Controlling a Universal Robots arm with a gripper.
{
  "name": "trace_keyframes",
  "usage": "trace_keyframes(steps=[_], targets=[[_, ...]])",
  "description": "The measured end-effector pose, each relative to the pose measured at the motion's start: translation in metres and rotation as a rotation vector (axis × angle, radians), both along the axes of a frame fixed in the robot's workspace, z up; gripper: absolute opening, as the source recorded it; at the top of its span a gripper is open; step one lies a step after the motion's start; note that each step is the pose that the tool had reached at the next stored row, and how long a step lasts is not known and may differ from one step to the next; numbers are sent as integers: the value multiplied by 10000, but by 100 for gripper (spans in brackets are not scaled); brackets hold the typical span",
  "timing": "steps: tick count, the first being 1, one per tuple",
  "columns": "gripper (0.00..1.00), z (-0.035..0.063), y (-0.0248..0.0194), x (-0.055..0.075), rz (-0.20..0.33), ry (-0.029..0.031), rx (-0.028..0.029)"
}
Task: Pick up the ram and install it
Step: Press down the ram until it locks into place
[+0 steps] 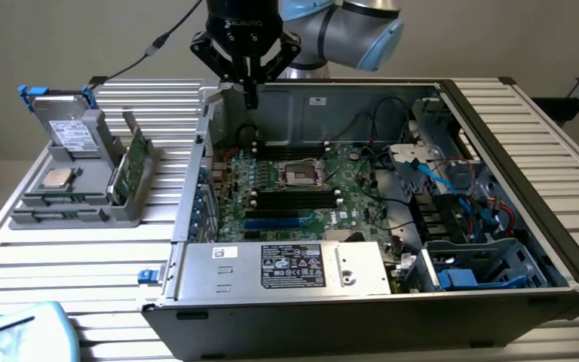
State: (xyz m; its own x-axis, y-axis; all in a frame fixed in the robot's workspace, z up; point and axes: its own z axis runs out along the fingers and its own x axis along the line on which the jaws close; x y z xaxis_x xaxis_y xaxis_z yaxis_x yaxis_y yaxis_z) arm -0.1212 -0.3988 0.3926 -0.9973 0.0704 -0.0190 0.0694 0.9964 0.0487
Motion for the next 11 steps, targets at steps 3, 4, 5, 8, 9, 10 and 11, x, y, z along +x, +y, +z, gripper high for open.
trace_keyframes(steps=[3,4,5,8,9,10,11], targets=[[11,0,0,0,0,0,0],[11,0,0,0,0,0,0],[11,0,0,0,0,0,0],[11,0,0,0,0,0,0],[11,0,0,0,0,0,0],[11,0,0,-1,1,0,0],[11,0,0,-6,0,0,0]])
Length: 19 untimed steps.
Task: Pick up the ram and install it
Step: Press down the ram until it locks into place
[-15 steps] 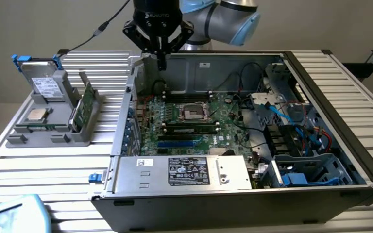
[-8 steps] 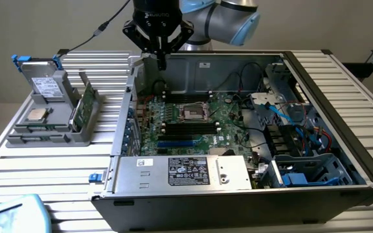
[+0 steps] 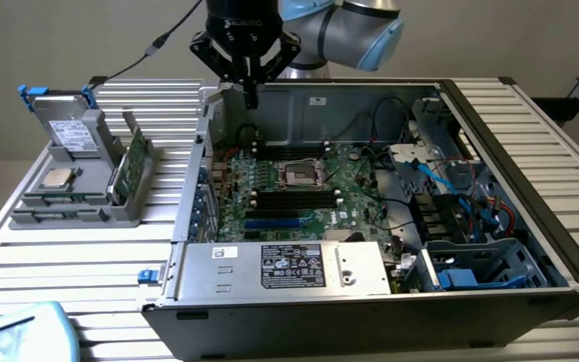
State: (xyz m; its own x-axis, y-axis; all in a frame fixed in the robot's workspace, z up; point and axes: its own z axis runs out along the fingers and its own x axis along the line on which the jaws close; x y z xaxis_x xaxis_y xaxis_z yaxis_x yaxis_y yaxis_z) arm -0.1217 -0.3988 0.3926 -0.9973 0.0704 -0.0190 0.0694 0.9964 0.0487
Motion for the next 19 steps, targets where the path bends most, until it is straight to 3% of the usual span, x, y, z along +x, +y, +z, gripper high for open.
trace_keyframes(steps=[2,19], targets=[[11,1,0,-38,0,2,-2],[11,-7,5,-814,0,-1,1]])
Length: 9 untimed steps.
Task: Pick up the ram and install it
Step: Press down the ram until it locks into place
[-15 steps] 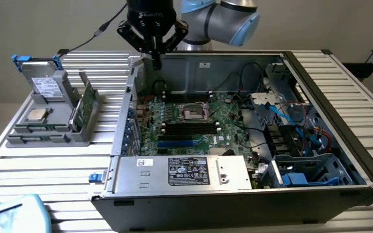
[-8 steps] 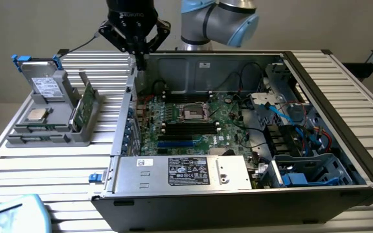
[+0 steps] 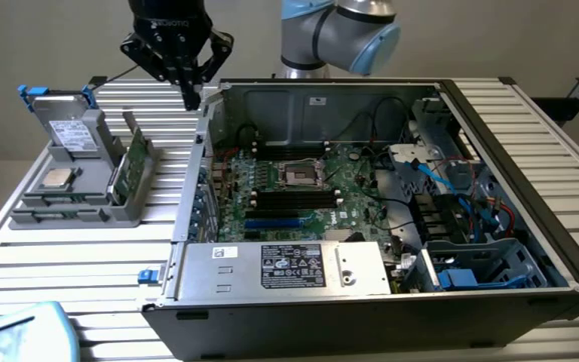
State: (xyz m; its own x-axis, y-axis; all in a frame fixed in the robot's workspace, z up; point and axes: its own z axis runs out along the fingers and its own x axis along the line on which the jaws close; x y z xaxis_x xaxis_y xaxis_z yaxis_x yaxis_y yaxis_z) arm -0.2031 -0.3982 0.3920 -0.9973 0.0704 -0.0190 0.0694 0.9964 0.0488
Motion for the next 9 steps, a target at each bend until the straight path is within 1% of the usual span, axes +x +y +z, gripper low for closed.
trace_keyframes(steps=[9], targets=[[11,-4,1,-406,0,1,-1]])
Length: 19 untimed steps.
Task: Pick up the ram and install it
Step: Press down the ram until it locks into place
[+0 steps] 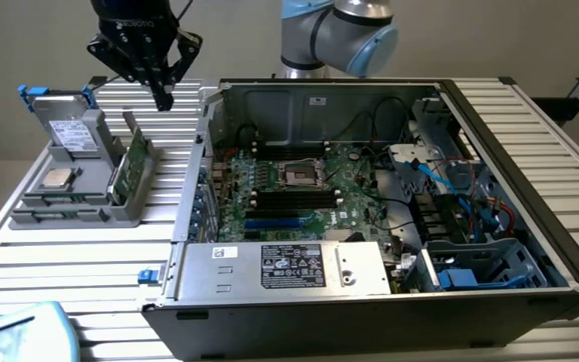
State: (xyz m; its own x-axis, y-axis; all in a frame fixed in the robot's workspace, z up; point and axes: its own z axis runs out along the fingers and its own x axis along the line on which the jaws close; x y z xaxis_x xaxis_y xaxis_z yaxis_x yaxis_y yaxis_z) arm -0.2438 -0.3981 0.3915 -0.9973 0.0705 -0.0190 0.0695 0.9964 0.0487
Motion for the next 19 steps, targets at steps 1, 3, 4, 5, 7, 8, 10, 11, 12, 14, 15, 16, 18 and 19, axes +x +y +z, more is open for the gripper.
trace_keyframes(steps=[1,3,4,5,7,8,10,11,12,14,15,16,18,19], targets=[[11,0,0,-48,0,1,0],[11,-2,0,-139,1,0,0],[11,-2,1,-182,1,0,1],[11,-2,1,-229,0,0,0],[11,-3,2,-320,1,1,0],[11,-4,2,-365,1,0,1],[11,-4,3,-456,0,0,0],[11,-5,4,-501,0,1,0],[11,-5,4,-549,1,0,0],[11,-6,5,-639,0,0,1],[11,-6,5,-684,0,1,0],[11,-6,6,-732,0,1,0],[11,-7,6,-820,2,0,0],[11,-8,6,-868,1,0,0]])
